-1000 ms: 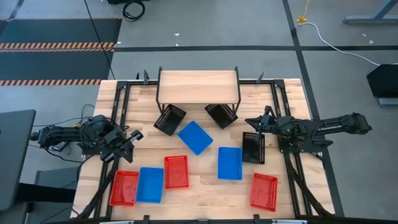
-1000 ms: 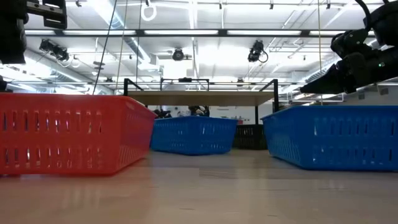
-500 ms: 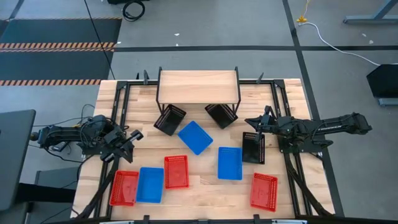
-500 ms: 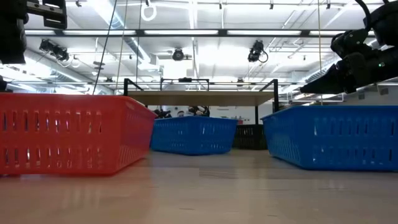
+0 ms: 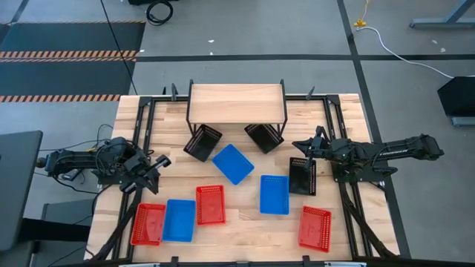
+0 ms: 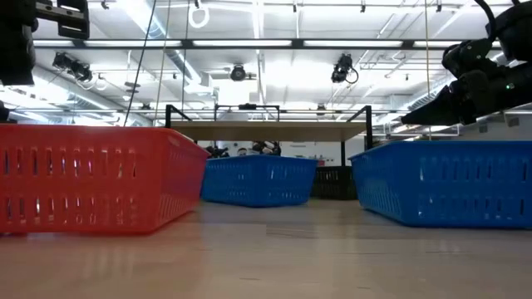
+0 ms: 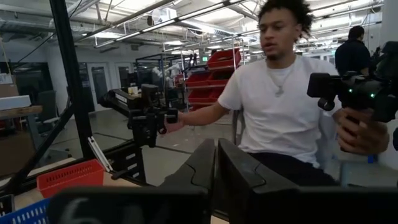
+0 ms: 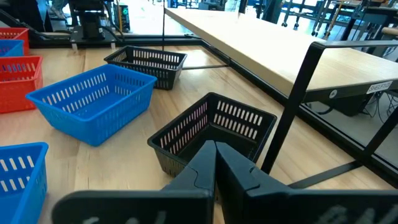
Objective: Stack baskets on shelf by color
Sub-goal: Put the bottom right black bin on the shelf
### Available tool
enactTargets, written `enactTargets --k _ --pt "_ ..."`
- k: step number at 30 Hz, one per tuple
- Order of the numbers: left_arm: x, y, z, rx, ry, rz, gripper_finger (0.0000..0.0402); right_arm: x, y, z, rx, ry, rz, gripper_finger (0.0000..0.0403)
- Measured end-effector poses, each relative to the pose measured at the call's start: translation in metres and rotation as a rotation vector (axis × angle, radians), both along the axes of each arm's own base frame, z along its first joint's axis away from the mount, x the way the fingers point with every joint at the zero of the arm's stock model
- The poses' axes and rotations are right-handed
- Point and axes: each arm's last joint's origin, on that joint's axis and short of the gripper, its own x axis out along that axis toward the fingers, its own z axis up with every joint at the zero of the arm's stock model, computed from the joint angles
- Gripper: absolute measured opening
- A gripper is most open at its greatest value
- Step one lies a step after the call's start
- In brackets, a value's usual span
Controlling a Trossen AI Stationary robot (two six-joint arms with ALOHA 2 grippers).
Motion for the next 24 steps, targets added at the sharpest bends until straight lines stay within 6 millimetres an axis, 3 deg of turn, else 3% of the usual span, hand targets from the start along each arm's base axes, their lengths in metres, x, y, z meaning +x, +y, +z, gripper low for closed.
enactTargets --k 15,20,24 --pt "0.0000 0.0006 0.0019 -0.029 0.002 0.024 0.0025 0.0000 -0.0002 0.0002 -0.001 -0.001 -0.003 0.0016" --pt "0.0032 0.0040 0.0032 -0.163 0.071 0.154 0.0026 0.0001 -0.0002 0.0008 0.000 -0.008 -0.003 0.0016" --pt "0.0075 0.0098 0.0023 -0.218 0.049 0.384 0.0023 0.0006 0.0005 0.0014 0.053 -0.037 0.012 0.0016"
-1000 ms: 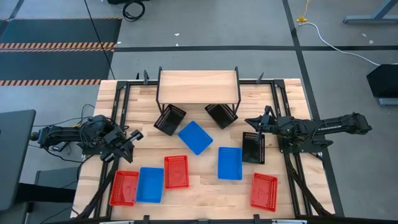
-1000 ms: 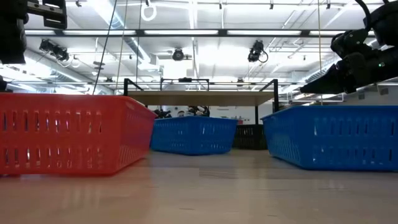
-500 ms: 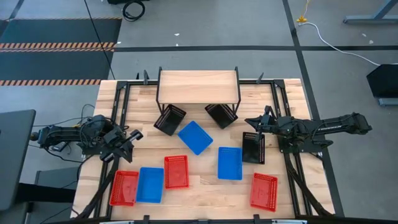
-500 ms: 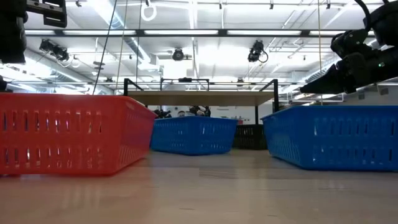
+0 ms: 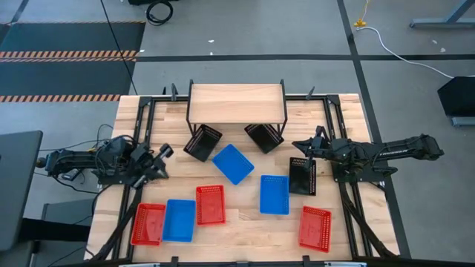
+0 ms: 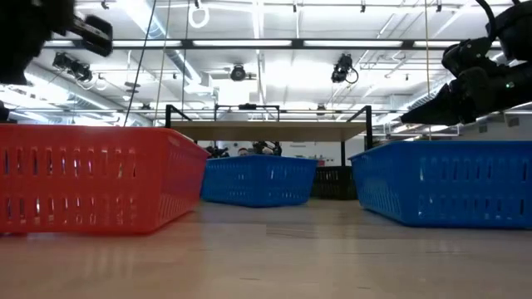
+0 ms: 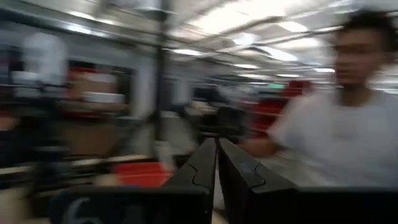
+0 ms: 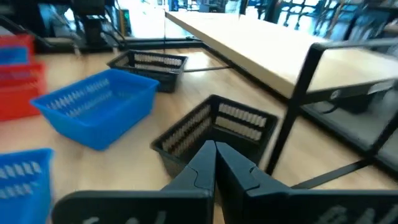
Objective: Stack baskets on shelf by color
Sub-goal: Put the bottom right black bin on the shelf
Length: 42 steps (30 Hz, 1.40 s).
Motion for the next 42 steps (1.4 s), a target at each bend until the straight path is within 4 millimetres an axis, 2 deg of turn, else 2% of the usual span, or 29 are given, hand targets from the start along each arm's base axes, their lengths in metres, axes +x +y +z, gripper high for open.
enactTargets --k 4,6,12,14,17,22,27,30,38,40,42 --pt "0.003 0.008 -0.001 -0.076 0.005 0.269 0.0031 0.002 0.002 0.004 0.160 -0.104 0.045 0.0016" --pt "0.004 0.010 -0.001 -0.108 0.016 0.348 0.0039 0.002 0.002 0.007 0.212 -0.152 0.049 0.0016" --pt "0.005 0.016 -0.003 -0.109 0.080 0.546 0.0074 0.002 0.003 0.009 0.242 -0.183 0.052 0.0016" --pt "0.006 0.018 0.003 -0.082 0.170 0.623 0.0093 0.002 0.003 0.009 0.242 -0.182 0.052 0.0016" --pt "0.005 0.020 0.022 -0.059 0.302 0.723 0.0128 0.002 0.003 0.009 0.236 -0.181 0.054 0.0016" --pt "0.008 0.022 0.049 -0.014 0.456 0.773 0.0175 0.002 0.001 0.010 0.226 -0.198 0.001 0.0016" --pt "0.023 0.023 0.039 0.018 0.562 0.812 0.0187 0.003 0.001 0.019 0.179 -0.260 0.025 0.0021" --pt "0.031 0.024 0.030 0.020 0.631 0.821 0.0188 0.004 0.002 0.038 0.189 -0.259 0.083 0.0038" --pt "0.042 0.023 0.022 0.028 0.687 0.806 0.0188 0.006 0.001 0.104 0.401 0.125 -0.056 0.0129" --pt "0.044 0.023 0.026 0.042 0.643 0.806 0.0188 0.009 0.001 0.114 0.446 0.272 -0.115 0.0148" --pt "0.046 0.023 0.033 0.049 0.574 0.808 0.0188 0.013 0.001 0.116 0.470 0.464 -0.184 0.0161"
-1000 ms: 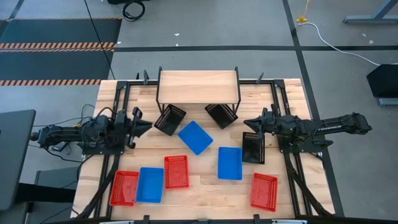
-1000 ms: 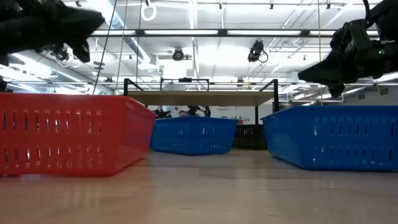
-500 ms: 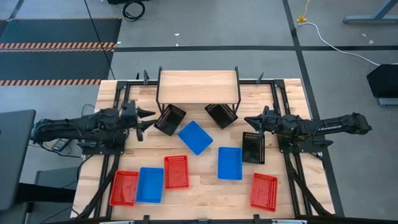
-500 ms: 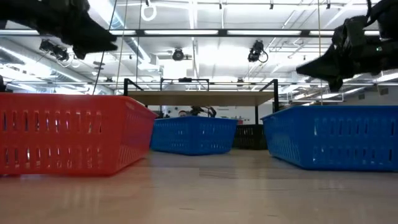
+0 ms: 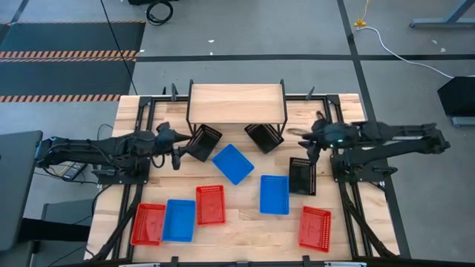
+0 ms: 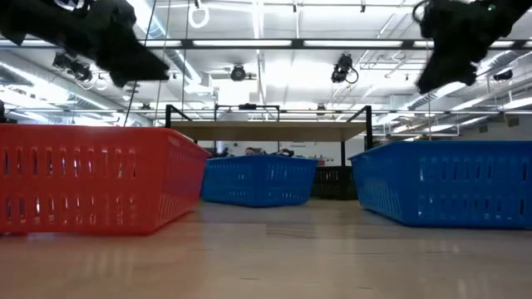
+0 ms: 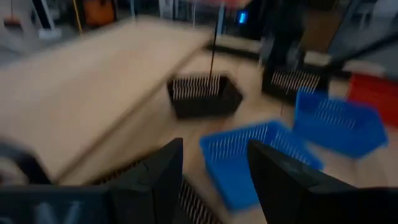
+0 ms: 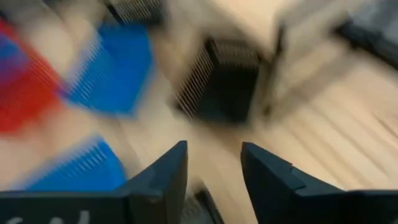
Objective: Stack baskets on shelf by color
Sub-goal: Put the bottom right black bin on the shelf
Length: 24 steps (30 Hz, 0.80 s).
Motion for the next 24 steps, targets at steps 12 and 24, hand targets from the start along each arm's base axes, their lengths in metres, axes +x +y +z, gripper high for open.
enactTargets --k 12,24 --pt "0.002 0.000 0.014 0.057 -0.127 -0.010 0.0188 0.049 0.008 -0.055 0.020 0.611 0.197 0.0170" --pt "0.001 -0.002 0.004 -0.035 -0.048 -0.040 0.0188 0.053 -0.005 -0.071 0.019 0.673 0.251 0.0169"
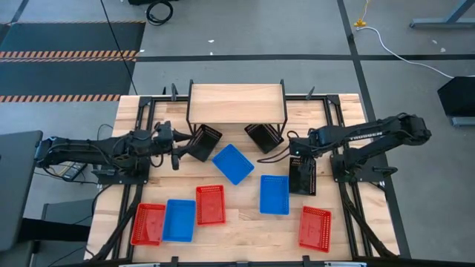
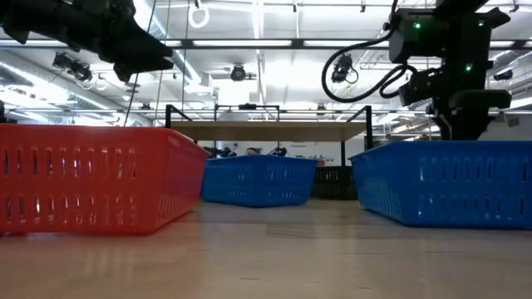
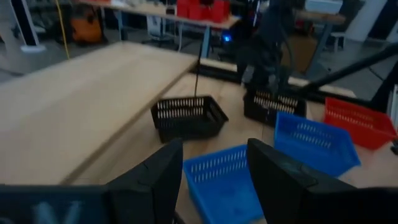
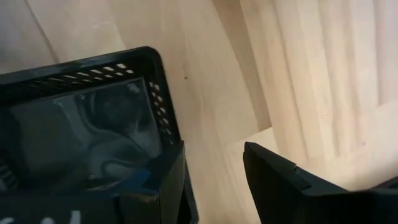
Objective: Stack baskets on shelf by color
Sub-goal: Put the bottom right black bin on the shelf
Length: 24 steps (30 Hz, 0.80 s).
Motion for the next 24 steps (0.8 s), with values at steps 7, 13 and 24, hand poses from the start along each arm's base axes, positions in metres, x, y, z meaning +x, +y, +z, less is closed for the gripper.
enactTargets --k 7,13,24 --pt "0.000 0.000 -0.002 -0.021 0.014 -0.005 0.0188 0.001 0.001 0.000 0.037 -0.013 0.017 0.0173" --pt "-0.001 0.000 -0.004 -0.021 0.032 -0.005 0.0188 0.005 0.000 -0.020 0.075 -0.004 -0.001 0.0181" --pt "-0.001 0.000 -0.006 -0.013 0.060 -0.007 0.0187 0.008 -0.007 -0.039 0.084 0.056 -0.056 0.0132"
